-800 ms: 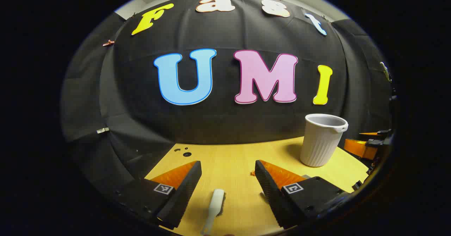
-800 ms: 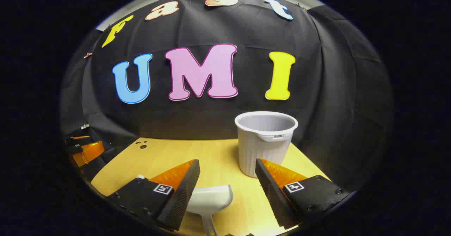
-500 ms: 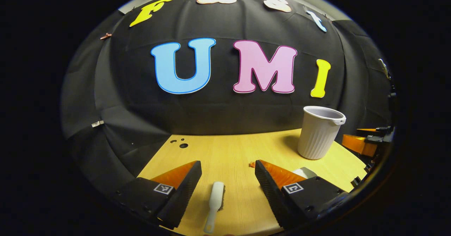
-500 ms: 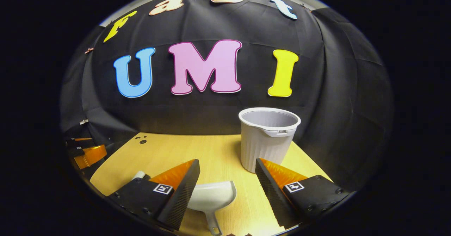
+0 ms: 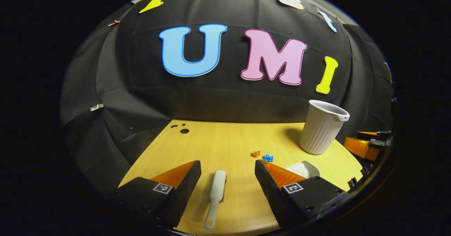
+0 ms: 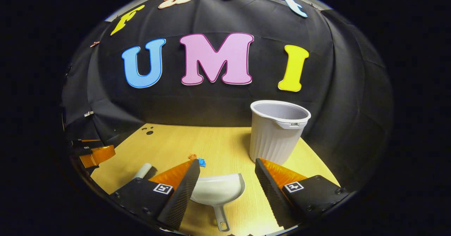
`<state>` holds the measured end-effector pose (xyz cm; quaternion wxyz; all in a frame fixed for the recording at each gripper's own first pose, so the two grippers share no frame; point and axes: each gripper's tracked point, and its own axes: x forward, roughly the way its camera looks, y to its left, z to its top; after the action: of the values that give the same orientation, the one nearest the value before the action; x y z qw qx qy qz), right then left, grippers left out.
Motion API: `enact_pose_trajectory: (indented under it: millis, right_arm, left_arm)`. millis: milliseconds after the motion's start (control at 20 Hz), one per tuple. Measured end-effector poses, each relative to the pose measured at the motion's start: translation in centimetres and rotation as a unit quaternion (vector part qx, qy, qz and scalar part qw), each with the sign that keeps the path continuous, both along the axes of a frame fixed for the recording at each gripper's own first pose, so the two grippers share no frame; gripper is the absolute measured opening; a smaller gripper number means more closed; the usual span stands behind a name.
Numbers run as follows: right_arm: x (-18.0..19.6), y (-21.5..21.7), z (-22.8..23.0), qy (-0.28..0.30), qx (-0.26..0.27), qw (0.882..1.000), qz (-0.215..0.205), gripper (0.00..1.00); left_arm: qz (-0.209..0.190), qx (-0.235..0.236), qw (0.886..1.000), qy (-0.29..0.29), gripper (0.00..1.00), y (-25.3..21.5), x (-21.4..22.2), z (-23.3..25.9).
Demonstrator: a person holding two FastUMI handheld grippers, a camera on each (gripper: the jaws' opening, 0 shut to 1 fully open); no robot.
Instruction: Pick up the small broom and dustpan from the desktop, sweep the trash into the dustpan with the broom, and then empty the trash into the garbage bin.
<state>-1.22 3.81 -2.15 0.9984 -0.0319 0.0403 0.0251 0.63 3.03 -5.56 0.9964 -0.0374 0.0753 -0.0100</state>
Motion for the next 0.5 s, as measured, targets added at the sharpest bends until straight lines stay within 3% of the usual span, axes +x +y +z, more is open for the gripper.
enact_pose_trajectory:
  millis: [200, 500]
  right_arm:
    - [-0.1, 0.4, -0.5, 0.010, 0.001, 1.000, 0.005, 0.98]
    - [-0.3, 0.2, -2.1, 0.040, -0.006, 0.999, 0.005, 0.98]
  left_arm:
    - [-0.001, -0.012, 0.999, 0.029, 0.98, 0.6, 0.4, -1.8]
    - [-0.011, -0.045, 0.992, 0.119, 0.97, 1.0, 1.4, -6.7]
